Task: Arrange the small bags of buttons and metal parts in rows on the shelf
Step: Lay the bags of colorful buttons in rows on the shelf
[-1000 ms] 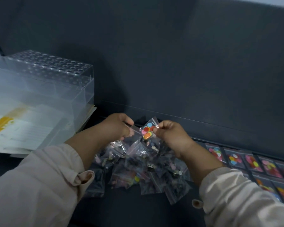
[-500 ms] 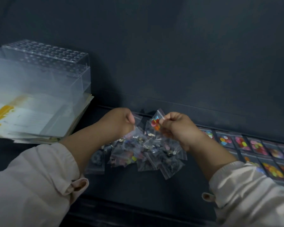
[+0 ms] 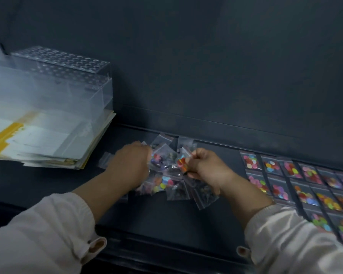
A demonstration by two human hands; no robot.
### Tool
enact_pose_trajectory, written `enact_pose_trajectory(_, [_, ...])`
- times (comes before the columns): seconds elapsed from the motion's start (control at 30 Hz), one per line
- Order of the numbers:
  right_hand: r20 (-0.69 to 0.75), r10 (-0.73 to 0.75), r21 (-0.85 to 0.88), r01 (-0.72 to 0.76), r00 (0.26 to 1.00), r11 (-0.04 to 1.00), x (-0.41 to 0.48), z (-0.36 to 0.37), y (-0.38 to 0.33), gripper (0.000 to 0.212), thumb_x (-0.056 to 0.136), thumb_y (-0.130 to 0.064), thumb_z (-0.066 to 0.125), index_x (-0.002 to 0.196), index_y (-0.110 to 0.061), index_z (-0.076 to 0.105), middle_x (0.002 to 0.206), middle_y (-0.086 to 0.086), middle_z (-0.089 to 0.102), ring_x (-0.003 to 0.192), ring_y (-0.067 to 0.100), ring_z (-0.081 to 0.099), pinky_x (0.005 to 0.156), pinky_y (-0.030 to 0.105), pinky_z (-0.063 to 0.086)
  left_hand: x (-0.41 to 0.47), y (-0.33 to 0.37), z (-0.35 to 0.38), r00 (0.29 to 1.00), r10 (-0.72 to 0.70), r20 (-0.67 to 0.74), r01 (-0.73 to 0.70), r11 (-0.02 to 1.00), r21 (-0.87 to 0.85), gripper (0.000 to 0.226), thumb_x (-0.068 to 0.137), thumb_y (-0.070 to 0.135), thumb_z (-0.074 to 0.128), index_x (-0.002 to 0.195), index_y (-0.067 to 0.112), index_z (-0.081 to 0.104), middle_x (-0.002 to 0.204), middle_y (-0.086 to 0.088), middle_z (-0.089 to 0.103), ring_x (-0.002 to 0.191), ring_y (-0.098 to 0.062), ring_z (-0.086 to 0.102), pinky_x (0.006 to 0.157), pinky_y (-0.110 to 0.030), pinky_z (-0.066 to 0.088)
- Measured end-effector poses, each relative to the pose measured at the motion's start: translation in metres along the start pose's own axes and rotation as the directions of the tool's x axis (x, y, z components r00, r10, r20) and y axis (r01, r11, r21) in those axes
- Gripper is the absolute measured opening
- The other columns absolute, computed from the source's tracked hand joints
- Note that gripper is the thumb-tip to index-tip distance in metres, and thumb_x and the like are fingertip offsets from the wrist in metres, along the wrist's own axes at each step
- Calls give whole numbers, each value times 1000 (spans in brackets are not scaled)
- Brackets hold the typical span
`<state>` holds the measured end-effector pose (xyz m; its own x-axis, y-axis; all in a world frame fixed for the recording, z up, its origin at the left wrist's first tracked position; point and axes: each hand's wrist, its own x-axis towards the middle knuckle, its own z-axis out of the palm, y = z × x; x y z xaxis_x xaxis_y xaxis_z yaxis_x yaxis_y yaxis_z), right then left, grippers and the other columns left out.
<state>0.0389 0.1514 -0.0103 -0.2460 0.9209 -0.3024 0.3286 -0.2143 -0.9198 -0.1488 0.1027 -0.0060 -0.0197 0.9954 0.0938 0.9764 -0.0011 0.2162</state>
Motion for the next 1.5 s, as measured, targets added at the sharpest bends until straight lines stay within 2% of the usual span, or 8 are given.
enact_pose_trajectory(0.07, [-7, -12, 47, 12, 1000, 999, 0, 0, 0, 22, 91, -8, 55, 72, -16, 49, 80, 7, 65, 80, 18, 61, 82, 33, 52, -4, 5, 3, 991, 64, 114, -48, 989, -142, 18, 82, 27, 64, 69, 16, 59, 82, -1, 62, 78, -19, 60, 67, -29, 45])
enact_pose_trajectory(0.2, [15, -9, 150, 7, 1000, 989, -6, -4, -3, 21, 93, -10, 53, 74, -17, 50, 80, 5, 66, 76, 14, 64, 74, 28, 52, -11, 10, 12, 950, 155, 272, -112, 980, -167, 35, 63, 46, 79, 80, 21, 61, 86, 4, 57, 81, -13, 54, 71, -27, 47])
enact_pose_trajectory(0.53, [10, -34, 156, 32, 999, 987, -23, -23, -10, 18, 95, -9, 50, 78, -15, 49, 79, 7, 66, 70, 15, 63, 62, 23, 51, -8, 9, 16, 976, 185, 115, -180, 982, -50, 14, 88, 27, 53, 76, 22, 49, 92, -1, 62, 87, -21, 56, 71, -28, 42])
enact_pose_trajectory(0.7, [22, -51, 172, 46, 998, 984, -34, -35, -10, 17, 95, -10, 50, 79, -15, 50, 76, 4, 66, 66, 12, 62, 66, 25, 51, -12, 23, 5, 997, 7, 78, 11, 975, -224, 21, 91, 19, 47, 71, 18, 53, 79, -2, 60, 78, -21, 57, 67, -30, 41])
enact_pose_trajectory(0.83, [56, -64, 167, 53, 996, 984, -42, -46, -11, 17, 94, -10, 51, 78, -16, 51, 73, 1, 67, 66, 11, 63, 68, 27, 52, -9, 35, -5, 986, -129, 108, 167, 827, -537, 24, 89, 12, 50, 66, 14, 52, 62, -1, 51, 58, -15, 49, 56, -26, 39])
enact_pose_trajectory(1.07, [70, -77, 242, 58, 995, 969, -66, -95, -4, 17, 93, -11, 54, 77, -18, 55, 80, 7, 68, 65, 15, 64, 59, 26, 52, -12, 102, -16, 936, -166, 311, 347, 275, -896, 25, 84, -1, 58, 64, 13, 55, 66, -13, 60, 56, -20, 59, 54, -24, 45])
enact_pose_trajectory(1.37, [82, 40, 366, -68, 996, 928, -121, -192, 33, 19, 95, -10, 49, 79, -19, 52, 72, 2, 67, 57, 15, 65, 55, 26, 54, -19, 217, 2, 940, -91, 330, 341, 323, -883, 19, 84, 3, 56, 72, 17, 52, 64, 2, 64, 62, -11, 62, 58, -23, 46])
enact_pose_trajectory(1.5, [198, 161, 582, -248, 967, 775, -147, -246, 58, 10, 95, -19, 48, 95, -17, 58, 78, 9, 70, 61, 17, 68, 48, 20, 52, -27, 283, 15, 922, -72, 381, 385, 276, -881, 14, 84, 4, 56, 77, 16, 53, 67, -2, 56, 64, -16, 55, 65, -28, 52])
